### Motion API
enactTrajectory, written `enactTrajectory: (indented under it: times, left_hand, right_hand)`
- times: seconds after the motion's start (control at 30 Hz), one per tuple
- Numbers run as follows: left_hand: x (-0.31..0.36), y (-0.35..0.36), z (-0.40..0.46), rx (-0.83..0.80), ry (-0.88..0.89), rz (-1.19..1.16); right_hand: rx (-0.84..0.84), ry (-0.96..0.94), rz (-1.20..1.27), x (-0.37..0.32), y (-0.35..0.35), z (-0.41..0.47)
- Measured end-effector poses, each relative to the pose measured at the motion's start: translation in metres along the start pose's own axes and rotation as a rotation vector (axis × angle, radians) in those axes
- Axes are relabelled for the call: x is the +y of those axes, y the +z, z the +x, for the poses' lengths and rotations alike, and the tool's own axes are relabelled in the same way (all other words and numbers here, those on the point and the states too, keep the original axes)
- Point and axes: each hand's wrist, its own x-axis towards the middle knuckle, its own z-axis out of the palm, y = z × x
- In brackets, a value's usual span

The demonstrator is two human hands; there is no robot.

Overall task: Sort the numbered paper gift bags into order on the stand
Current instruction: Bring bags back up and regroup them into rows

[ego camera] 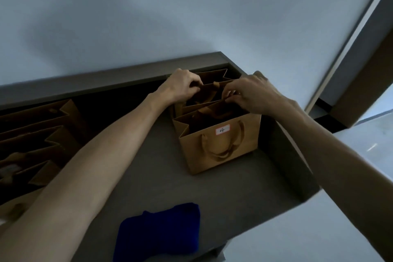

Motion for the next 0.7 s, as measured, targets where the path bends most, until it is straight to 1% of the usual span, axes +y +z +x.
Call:
enactTrajectory:
  times: [0.13, 0.33, 0.4, 0.47, 0.57, 0.7]
  left_hand:
    - [0.009, 0.014, 0.014, -0.006, -0.018, -0.035]
    - [0.004, 0.018, 0.007, 0.000, -0.040, -0.040]
    - [0.005, 0.014, -0.003, 0.028, -0.032, -0.058]
    - [0.005, 0.005, -0.018, 0.092, -0.015, -0.083]
    - [0.005, -0.013, -0.051, 0.215, -0.011, -0.142]
    - [0.010, -0.030, -0.114, 0.345, -0.044, -0.218]
  right_hand:
    - [0.021, 0.017, -0.160, 0.013, 0.003, -0.008]
    - [-0.049, 0.038, -0.148, 0.006, 0.007, -0.013]
    - [-0.057, 0.029, -0.147, -0.002, 0.004, -0.013]
    - [-0.044, 0.002, -0.144, -0.017, -0.001, -0.015]
    - [0.022, -0.099, -0.066, -0.048, -0.003, -0.023]
    - [0.133, -0.337, 0.048, -0.094, 0.011, -0.042]
